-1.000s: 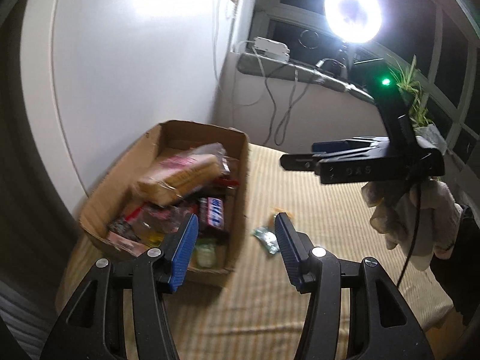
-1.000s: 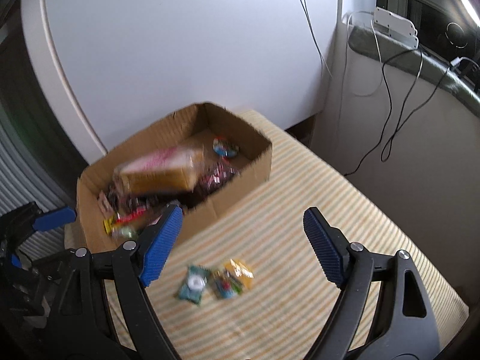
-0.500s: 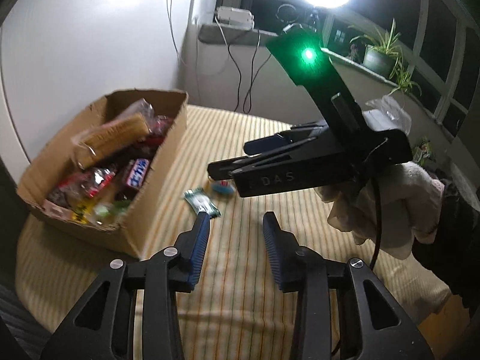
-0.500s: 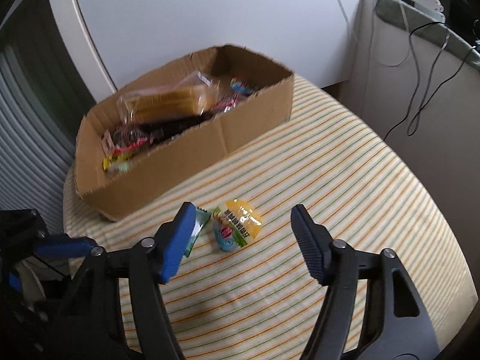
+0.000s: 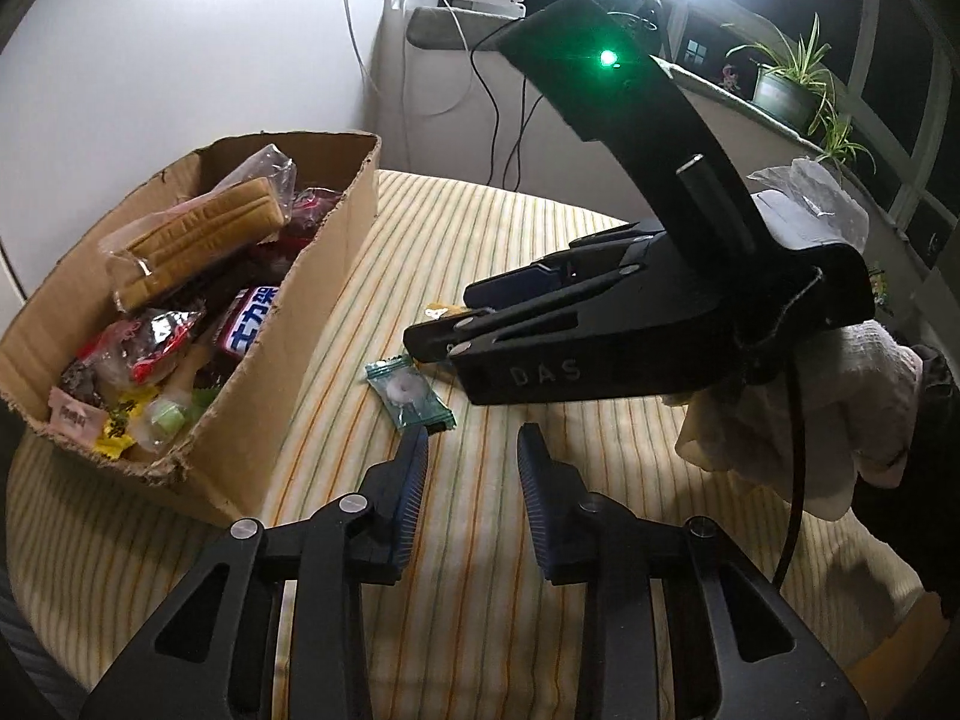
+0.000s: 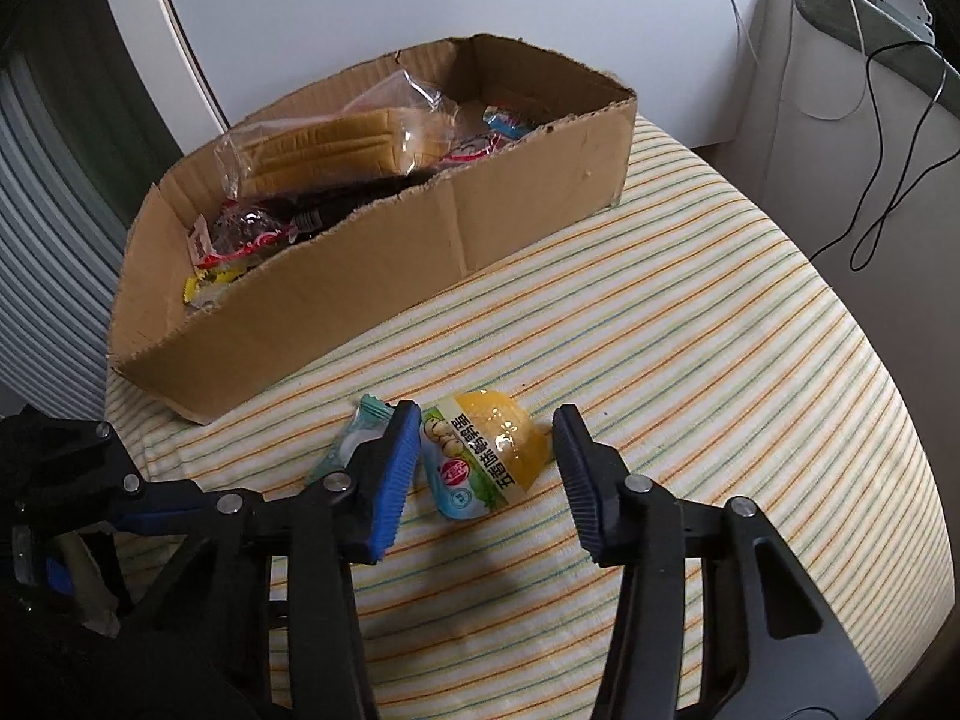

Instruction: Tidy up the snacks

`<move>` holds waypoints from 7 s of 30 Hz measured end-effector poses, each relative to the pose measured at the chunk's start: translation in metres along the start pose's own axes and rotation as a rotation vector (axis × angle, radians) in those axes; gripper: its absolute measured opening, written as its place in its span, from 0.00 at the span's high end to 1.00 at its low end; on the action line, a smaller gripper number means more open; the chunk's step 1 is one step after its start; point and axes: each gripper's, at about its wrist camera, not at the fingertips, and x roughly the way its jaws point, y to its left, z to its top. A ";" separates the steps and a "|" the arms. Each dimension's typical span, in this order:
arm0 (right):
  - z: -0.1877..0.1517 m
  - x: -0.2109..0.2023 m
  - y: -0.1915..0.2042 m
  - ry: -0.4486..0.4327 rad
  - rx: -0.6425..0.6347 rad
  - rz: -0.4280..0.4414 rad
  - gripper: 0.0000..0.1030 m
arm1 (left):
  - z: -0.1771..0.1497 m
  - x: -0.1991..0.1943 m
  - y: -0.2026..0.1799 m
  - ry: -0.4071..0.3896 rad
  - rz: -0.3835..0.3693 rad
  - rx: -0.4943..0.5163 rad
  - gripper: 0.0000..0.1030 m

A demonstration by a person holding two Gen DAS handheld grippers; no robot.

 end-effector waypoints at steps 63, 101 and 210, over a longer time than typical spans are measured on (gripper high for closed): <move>-0.045 -0.042 -0.057 -0.034 0.081 -0.082 0.68 | 0.033 0.065 -0.012 0.110 -0.059 0.082 0.66; -0.050 -0.049 -0.070 -0.113 0.093 -0.032 0.70 | 0.046 0.080 -0.004 0.077 0.144 0.004 0.79; 0.106 -0.052 0.052 -0.205 0.101 -0.228 0.16 | 0.044 -0.070 0.152 -0.177 0.175 -0.126 0.37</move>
